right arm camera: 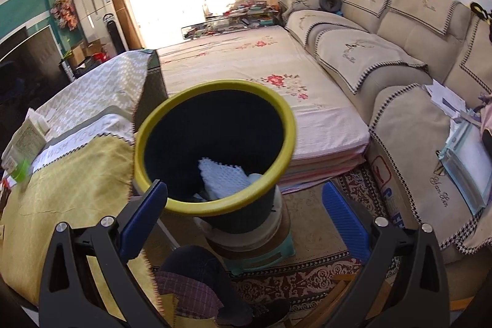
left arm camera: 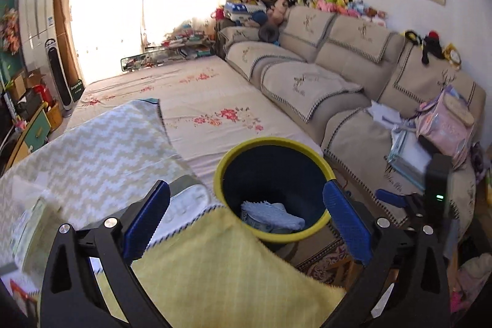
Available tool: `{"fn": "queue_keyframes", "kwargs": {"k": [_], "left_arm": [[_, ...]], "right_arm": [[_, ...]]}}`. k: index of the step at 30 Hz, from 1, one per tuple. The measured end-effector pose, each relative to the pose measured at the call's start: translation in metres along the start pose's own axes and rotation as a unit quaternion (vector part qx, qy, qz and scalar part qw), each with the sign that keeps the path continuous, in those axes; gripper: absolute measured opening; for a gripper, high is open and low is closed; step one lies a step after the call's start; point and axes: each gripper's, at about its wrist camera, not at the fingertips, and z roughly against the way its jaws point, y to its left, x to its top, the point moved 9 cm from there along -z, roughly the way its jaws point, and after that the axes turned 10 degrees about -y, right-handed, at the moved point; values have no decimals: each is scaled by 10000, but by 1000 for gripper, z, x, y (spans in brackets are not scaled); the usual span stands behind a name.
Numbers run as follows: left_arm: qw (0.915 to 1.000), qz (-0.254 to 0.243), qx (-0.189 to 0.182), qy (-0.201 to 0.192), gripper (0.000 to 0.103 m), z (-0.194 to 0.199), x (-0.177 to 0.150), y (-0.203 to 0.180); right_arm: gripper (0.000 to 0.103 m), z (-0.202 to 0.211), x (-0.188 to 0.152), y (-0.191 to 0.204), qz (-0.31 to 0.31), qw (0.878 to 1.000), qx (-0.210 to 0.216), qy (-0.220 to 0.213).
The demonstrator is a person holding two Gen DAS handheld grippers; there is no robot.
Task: Collect trash
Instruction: 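Move the right tool to the clear plastic cup and grasp it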
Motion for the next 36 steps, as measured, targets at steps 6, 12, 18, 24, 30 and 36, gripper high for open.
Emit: {"fn": "queue_keyframes", "kwargs": {"k": [6,12,18,24,30,36], "left_arm": [[9937,603,822,-470,98,91,-11,69],[9780,857,1785,-655,98,175,-45,141],[9625,1367,2266,-592,98,232,-91,202],[9469,1627,2726,-507,98,267,-126,241],[9400,1867,2776,-677,98,292,-142,263],[9379,1820,2840,-814,98,301,-143,270]], "right_arm": [[96,4,0,52,301,9982,514,9],[96,10,-7,132,1002,9880,1177,66],[96,27,-25,242,1640,9496,2656,284],[96,36,-32,334,2075,9249,3176,262],[96,16,-23,377,1925,9382,2862,283],[96,-15,-22,393,1909,9490,2476,413]]}}
